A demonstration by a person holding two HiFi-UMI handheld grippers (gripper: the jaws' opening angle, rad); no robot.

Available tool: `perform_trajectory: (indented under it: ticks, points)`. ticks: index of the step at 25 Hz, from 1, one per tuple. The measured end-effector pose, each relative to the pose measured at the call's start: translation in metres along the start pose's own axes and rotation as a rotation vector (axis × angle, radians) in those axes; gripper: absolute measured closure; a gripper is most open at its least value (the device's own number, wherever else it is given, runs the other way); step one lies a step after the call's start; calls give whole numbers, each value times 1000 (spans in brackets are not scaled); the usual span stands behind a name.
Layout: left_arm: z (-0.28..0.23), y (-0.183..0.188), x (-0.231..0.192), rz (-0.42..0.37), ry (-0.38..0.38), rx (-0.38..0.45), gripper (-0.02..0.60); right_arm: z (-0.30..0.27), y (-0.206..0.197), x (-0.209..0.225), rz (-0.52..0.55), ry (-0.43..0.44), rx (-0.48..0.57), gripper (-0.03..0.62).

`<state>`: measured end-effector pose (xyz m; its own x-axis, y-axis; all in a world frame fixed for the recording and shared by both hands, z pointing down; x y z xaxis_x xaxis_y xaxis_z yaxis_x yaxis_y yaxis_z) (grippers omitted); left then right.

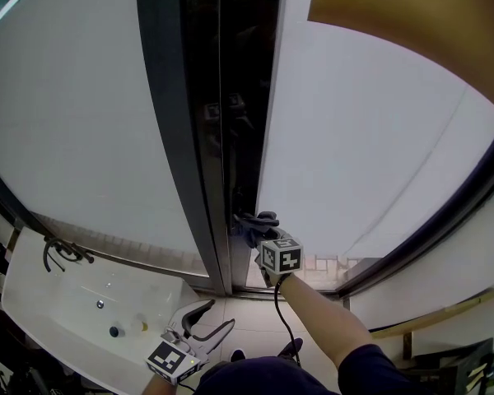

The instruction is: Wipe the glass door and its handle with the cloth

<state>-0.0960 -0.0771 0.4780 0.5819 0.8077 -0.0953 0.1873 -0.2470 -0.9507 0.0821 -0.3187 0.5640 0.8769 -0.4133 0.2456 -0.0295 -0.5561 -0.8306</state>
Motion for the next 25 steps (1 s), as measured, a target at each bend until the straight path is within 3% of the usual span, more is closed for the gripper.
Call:
perform_trajectory:
  ticks: [6, 10, 17, 25]
  points:
    - [8, -7, -8, 9, 20, -8, 351, 12, 4, -19, -35, 126, 58, 528]
    - [10, 0, -5, 9, 20, -1, 351, -5, 12, -30, -95, 163, 62, 528]
    - [10, -5, -5, 12, 29, -17, 351, -14, 14, -28, -7, 105, 13, 527]
    - [8, -4, -5, 16, 20, 1, 351, 2, -14, 11, -100, 23, -24, 528]
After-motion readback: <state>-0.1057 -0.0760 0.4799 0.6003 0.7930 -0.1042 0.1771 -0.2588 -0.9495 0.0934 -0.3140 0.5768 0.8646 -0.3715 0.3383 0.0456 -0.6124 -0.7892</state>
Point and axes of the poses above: the fingertips, and each gripper's own axes: z backward along the fingers, x to its right, y out of its top, the point moved 6 cm from there along z, backward along the fingers, and after that the axes turned 10 degrees about -x, right-handed, at the moved point
